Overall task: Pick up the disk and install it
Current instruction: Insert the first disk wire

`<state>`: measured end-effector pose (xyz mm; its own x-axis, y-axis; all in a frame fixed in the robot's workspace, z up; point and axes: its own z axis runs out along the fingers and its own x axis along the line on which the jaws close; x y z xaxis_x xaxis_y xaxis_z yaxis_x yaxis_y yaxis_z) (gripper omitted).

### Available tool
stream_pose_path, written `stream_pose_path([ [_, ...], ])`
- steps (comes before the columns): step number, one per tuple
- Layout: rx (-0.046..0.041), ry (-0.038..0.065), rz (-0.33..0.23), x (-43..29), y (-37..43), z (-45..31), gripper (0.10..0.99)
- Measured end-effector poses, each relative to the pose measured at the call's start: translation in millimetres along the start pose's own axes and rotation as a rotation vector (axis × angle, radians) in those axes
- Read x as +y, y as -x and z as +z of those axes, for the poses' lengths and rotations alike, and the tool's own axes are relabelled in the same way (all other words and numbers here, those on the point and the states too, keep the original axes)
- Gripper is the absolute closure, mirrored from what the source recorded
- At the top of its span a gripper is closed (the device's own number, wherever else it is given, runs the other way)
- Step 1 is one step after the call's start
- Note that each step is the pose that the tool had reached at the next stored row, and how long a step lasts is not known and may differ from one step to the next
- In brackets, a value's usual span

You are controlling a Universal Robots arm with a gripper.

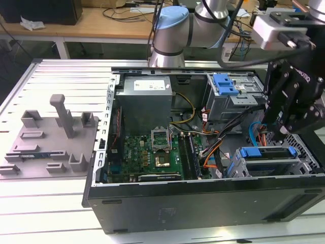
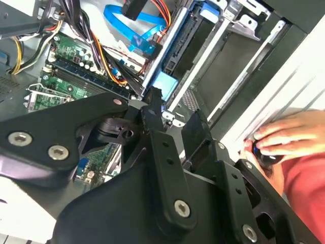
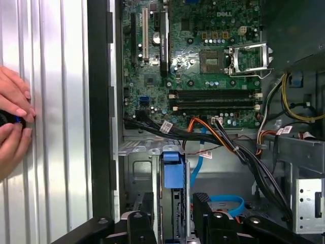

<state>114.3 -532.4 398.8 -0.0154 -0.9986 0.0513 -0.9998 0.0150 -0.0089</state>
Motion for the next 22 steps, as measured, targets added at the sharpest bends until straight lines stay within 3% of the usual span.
stream_pose_path([
  [2, 0.0408, 0.001, -0.001, 0.1, 6.2, -0.4, 0.647],
  [3, 0.0652, 0.002, -0.001, 0.1, 8.5, -0.4, 0.647],
  [6, 0.1231, 0.004, -0.001, 0.2, 13.7, -0.8, 0.647],
  [7, 0.1486, 0.004, -0.001, 0.3, 16.4, -0.8, 0.647],
  [8, 0.1648, 0.004, -0.002, 0.3, 18.4, -0.9, 0.647],
  [9, 0.2102, 0.004, -0.002, 0.4, 23.6, -1.0, 0.647],
  [10, 0.2252, 0.004, 0.001, 0.4, 24.7, 0.3, 0.647],
  [12, 0.2345, 0.007, 0.019, 0.5, 26.5, 2.8, 0.647],
  [15, 0.2474, 0.007, 0.02, 0.7, 42.7, 3.0, 0.647],
  [17, 0.2582, 0.006, 0.02, 1.0, 60.4, 2.4, 0.647],
  [21, 0.2639, 0.006, 0.02, 1.3, 84.5, 1.8, 0.647],
  [22, 0.2641, 0.007, 0.025, 1.2, 86.3, 1.9, 0.647],
])
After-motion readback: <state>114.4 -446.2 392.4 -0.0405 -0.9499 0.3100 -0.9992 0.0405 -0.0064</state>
